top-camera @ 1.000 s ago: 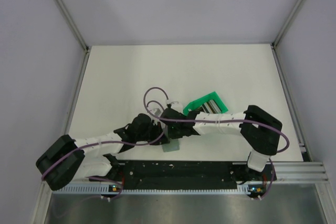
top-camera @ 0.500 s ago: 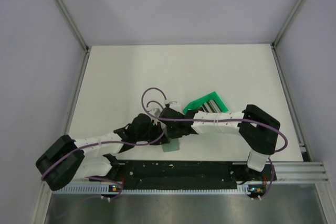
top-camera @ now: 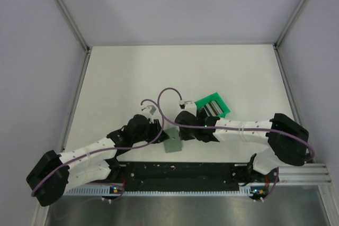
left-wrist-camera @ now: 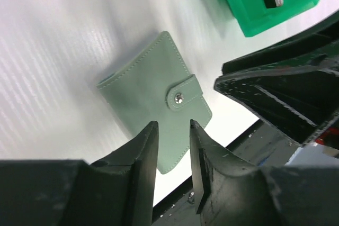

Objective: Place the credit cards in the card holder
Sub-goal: Close the card holder at the center of the board, then reset both arms

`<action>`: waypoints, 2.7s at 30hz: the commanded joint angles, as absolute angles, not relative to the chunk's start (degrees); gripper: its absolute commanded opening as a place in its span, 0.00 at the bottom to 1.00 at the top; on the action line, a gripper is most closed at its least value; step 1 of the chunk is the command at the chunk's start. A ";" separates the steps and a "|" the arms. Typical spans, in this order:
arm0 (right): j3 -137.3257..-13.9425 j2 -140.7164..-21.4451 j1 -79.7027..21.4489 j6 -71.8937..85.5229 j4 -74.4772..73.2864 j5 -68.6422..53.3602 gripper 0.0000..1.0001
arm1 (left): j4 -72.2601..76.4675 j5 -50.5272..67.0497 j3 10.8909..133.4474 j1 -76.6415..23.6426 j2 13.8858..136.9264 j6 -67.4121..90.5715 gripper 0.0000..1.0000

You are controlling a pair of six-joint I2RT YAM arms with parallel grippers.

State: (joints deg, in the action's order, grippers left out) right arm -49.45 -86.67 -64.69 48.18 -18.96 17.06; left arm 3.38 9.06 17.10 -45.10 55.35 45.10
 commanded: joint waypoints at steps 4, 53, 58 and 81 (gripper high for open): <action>-45.36 -84.55 -64.07 50.45 -12.67 18.73 0.31 | -1.32 3.17 19.78 -45.26 57.39 45.35 0.43; -41.47 -57.49 -57.05 44.66 -22.49 20.91 0.91 | -19.51 -3.52 29.88 -27.26 53.35 41.58 0.98; -43.77 -52.66 -48.89 42.89 -28.03 22.94 0.96 | -21.35 -0.27 33.39 -18.30 54.49 37.01 0.98; -29.01 -48.15 -19.78 31.46 -18.03 44.82 0.99 | -25.40 -4.93 39.90 -6.94 53.44 37.26 0.97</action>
